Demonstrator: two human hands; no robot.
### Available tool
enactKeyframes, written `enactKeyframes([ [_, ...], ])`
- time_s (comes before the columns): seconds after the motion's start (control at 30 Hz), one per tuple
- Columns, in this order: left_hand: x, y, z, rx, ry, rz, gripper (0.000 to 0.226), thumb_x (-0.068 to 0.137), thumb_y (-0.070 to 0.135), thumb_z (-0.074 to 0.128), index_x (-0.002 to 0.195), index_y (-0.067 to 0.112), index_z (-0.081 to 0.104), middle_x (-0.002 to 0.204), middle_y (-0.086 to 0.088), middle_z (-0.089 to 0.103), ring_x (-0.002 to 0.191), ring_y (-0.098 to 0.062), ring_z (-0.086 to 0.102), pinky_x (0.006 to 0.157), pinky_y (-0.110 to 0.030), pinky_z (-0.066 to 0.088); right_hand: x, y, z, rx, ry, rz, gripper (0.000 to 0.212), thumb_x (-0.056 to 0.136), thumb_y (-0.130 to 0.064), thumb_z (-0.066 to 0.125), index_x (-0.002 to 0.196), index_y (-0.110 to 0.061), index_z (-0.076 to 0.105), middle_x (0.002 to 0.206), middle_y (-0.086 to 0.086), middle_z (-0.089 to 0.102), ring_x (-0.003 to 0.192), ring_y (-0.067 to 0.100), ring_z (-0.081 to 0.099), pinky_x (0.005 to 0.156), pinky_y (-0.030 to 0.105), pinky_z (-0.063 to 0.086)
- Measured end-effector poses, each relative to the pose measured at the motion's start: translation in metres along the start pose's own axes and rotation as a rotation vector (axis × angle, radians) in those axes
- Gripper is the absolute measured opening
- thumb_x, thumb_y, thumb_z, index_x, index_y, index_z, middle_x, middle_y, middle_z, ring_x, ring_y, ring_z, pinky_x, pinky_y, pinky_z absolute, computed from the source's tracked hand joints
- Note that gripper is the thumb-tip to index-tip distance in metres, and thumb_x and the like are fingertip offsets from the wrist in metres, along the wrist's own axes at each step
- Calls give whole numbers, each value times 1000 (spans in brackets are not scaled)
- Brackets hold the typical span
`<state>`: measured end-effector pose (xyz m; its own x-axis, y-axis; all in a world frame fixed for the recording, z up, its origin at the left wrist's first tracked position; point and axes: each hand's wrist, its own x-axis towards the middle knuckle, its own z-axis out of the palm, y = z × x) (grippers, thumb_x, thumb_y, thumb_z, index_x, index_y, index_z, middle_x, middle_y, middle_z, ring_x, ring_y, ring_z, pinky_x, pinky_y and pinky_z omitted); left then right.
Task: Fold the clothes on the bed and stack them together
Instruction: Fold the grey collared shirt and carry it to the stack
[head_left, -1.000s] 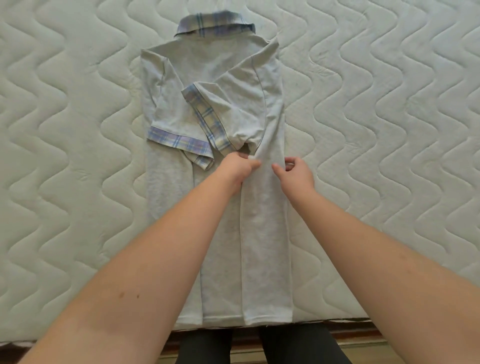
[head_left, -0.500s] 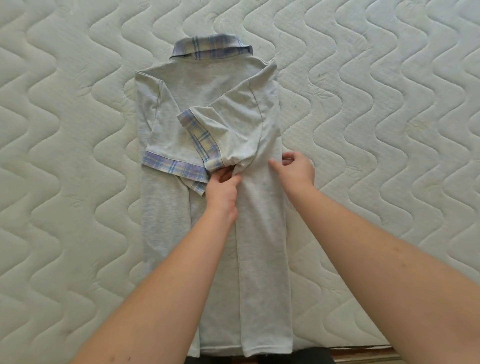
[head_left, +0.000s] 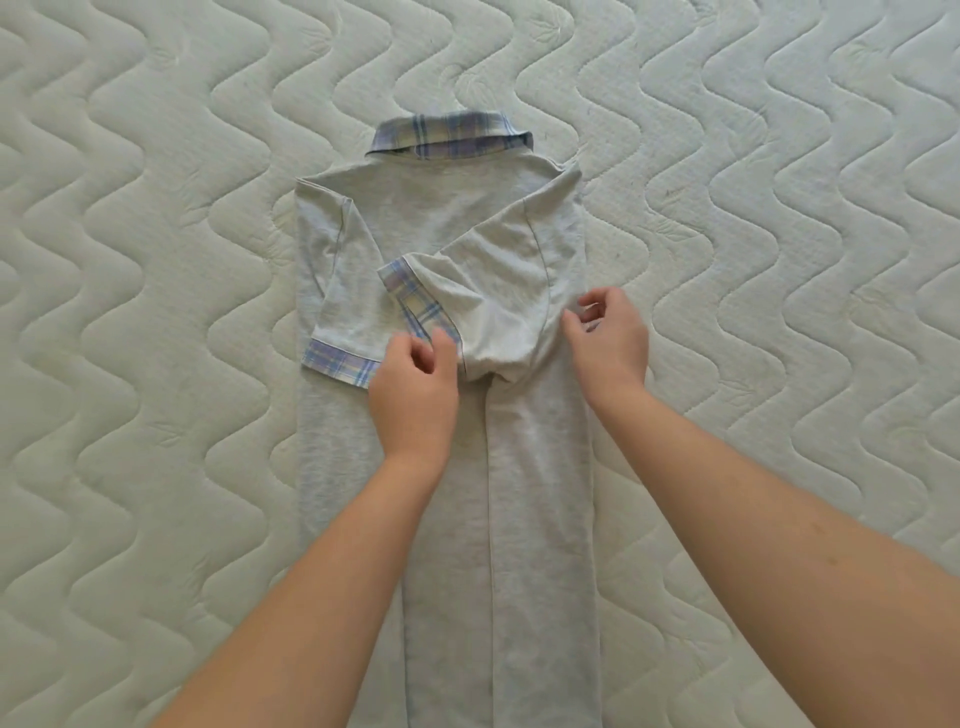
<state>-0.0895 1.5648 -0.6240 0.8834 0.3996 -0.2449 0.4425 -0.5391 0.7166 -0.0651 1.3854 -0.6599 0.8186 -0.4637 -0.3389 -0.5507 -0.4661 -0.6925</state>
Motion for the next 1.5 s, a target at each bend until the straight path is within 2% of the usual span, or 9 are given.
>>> enactKeyframes([
  [0.1, 37, 6, -4, 23, -6, 150, 22, 96, 40, 56, 97, 17, 55, 89, 3, 59, 82, -4, 55, 77, -23, 47, 1, -9, 4, -22, -66, -160, 14, 90, -18, 63, 104, -18, 63, 94, -7, 61, 93, 17, 58, 88, 37, 49],
  [0.23, 98, 12, 9, 508, -256, -36, 68, 85, 57, 66, 137, 18, 45, 141, -11, 38, 132, -29, 35, 109, -42, 30, 3, -12, 7, -136, -79, -209, 29, 92, -19, 62, 121, -20, 61, 117, -4, 58, 114, 18, 48, 103, 37, 38],
  [0.37, 119, 22, 9, 585, -356, -59, 46, 85, 53, 68, 117, 20, 60, 133, -10, 45, 127, -30, 42, 106, -43, 33, 6, -7, 6, -91, -23, -76, 44, 93, -21, 63, 135, -22, 50, 139, 1, 43, 128, 19, 38, 111, 33, 31],
  [0.5, 116, 29, -1, 159, -402, 66, 22, 90, 34, 66, 98, 21, 51, 81, 5, 57, 78, -14, 59, 64, -28, 46, 19, -3, 4, 31, -56, 90, 57, 90, -26, 68, 141, -18, 43, 137, 6, 43, 128, 21, 42, 112, 37, 34],
  [0.6, 120, 32, -11, -2, -347, 158, 19, 88, 30, 69, 99, 29, 52, 72, 7, 55, 58, 2, 50, 55, -15, 44, 31, -1, 3, 9, -81, 124, 60, 84, -32, 75, 136, -20, 47, 127, 4, 49, 119, 21, 48, 107, 38, 39],
  [0.9, 126, 0, -2, 269, -226, -24, 55, 87, 22, 70, 137, 17, 45, 130, -10, 51, 117, -29, 53, 94, -36, 42, 42, 3, 5, -47, -77, 128, 43, 84, -35, 74, 120, -22, 54, 110, -4, 46, 110, 22, 53, 101, 40, 43],
  [1.07, 118, 20, 14, 430, -25, 392, 43, 94, 32, 55, 134, 17, 50, 137, -10, 44, 127, -27, 41, 107, -42, 33, 45, 3, 7, -75, -55, 85, 40, 86, -43, 69, 118, -22, 56, 109, -6, 49, 109, 19, 54, 100, 40, 44],
  [1.27, 126, 72, 86, 464, -373, 644, 42, 99, 29, 51, 139, 15, 49, 135, -5, 53, 127, -23, 44, 107, -34, 31, 68, -11, 11, -103, -44, 80, 42, 83, -50, 70, 112, -20, 61, 112, -1, 61, 110, 21, 57, 99, 42, 44],
  [1.5, 160, 135, 147, 674, -600, 513, 28, 97, 32, 57, 119, 16, 64, 126, -9, 62, 120, -29, 54, 95, -35, 43, 101, -18, 8, 70, -168, 259, 34, 74, -51, 78, 90, -24, 65, 98, -4, 69, 100, 20, 65, 97, 46, 47],
])
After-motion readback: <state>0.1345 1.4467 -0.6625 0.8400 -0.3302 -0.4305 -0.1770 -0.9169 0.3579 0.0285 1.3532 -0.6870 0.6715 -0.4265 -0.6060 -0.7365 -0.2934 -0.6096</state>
